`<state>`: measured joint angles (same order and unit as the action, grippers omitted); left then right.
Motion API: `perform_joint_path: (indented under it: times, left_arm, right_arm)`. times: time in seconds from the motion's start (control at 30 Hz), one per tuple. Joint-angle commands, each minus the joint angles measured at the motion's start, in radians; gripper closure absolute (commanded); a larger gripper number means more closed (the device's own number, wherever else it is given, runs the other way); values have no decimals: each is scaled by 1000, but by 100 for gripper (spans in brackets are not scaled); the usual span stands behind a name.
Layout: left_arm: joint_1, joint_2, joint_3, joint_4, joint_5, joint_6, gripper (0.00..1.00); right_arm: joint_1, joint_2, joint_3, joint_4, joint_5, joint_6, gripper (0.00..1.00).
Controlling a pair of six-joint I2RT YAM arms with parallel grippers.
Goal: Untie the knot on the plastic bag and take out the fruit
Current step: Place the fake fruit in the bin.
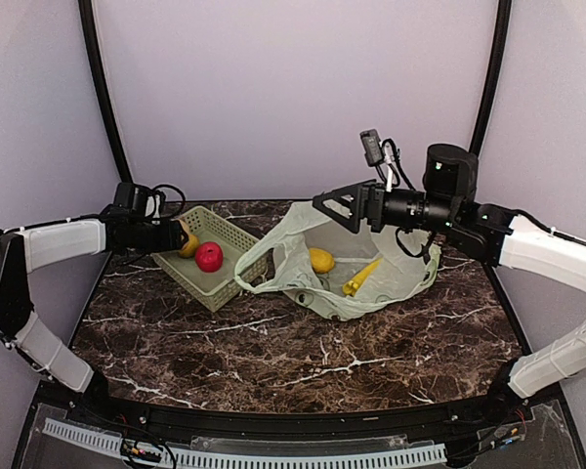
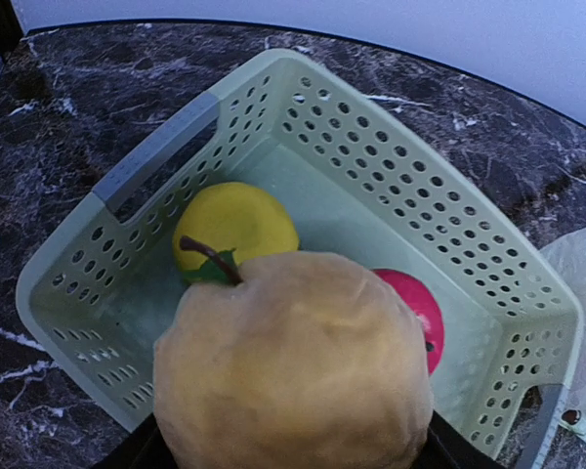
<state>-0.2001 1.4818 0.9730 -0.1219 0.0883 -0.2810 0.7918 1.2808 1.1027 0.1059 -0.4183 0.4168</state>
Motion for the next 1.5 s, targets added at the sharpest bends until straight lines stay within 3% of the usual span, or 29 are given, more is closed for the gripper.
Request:
perform_joint_path:
  times: [0.0,0.13,0.37,0.77,1.07,1.33,1.47]
  left_arm:
    - [31,45,59,-70,-142,32,36]
    - [45,120,116,-124,-224,57,35]
    - [53,175,140,-129,-239,60,31]
    - [53,165,144,-138,-233,57,6]
    - [53,124,135,-130,-239,57,4]
    - [29,-111,129,-136,54,103,5]
    - [-77,-184,175,-234,117,118,5]
  right_arm:
    - [-2,7,1,3,16,-10,1]
    - [-2,14,8,-7,17,-10,1]
    - [-2,23,16,-12,16,-11,1]
    - [-2,15,7,-13,27,-13,1]
    - [-3,5,2,-23,44,-14,1]
    - [-2,-22,14,-171,152,-77,1]
    - [1,-29,6,-239,172,-89,3]
